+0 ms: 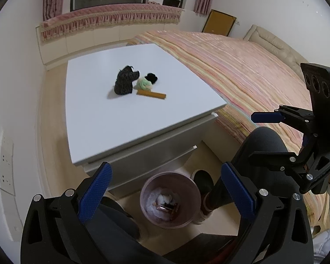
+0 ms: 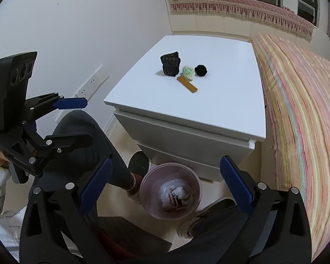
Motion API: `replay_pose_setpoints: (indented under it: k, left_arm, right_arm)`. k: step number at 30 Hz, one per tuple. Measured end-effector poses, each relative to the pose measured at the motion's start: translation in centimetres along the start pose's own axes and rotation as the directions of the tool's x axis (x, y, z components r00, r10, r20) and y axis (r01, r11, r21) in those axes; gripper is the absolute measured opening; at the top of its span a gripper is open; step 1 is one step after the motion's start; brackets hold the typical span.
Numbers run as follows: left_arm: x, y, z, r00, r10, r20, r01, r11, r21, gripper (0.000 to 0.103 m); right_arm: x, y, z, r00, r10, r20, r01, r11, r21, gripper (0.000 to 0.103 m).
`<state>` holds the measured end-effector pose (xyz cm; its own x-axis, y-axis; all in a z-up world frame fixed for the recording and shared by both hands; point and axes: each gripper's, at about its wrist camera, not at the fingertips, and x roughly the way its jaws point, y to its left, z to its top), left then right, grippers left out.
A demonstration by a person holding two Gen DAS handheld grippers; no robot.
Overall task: Collect trash
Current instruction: 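Move both open tools back over the table toward the remaining items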
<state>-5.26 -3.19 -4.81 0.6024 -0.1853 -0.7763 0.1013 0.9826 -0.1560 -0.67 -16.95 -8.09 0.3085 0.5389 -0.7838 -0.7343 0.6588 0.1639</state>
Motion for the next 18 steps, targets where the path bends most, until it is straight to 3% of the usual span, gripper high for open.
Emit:
replay_pose_setpoints:
  k: [9,18]
  left_arm:
    - [0.2,1.6,3.5,0.999,0.023,0.029,-0.024,1.0,0.017,0.095]
    - [2.8,4.2,7.5,1.0,0.019,0.02,-0.019,1.0,0.016,0.095]
  right_arm:
    - [0.4,-0.4,3.8,1.0,-0.009,0.02,0.01,0.997,-0.082,0.097]
    - [3.4,-2.3,8.0,1.0,0.01,-0.016,-0.011,0.995,-0.1,0.097]
